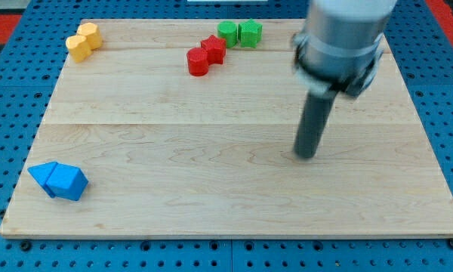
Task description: Separate the blue blocks
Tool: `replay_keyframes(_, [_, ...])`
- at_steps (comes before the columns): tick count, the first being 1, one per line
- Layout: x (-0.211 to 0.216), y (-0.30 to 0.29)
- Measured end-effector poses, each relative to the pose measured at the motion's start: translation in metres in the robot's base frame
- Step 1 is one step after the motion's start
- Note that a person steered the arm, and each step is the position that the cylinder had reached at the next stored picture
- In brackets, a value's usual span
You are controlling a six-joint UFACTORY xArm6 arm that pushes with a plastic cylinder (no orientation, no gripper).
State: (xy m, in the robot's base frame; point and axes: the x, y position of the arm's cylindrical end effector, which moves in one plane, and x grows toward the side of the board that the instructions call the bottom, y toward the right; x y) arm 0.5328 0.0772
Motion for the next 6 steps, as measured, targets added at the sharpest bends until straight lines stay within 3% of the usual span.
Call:
replay_keyframes(1, [0.082,-0.093])
replay_keyframes(2, [0.085,-0.154])
replay_keyframes(3, [0.066,-0.305])
replay_keyframes(4, [0.039,-0.378])
replay_keyframes(6, [-0.001,-0.266])
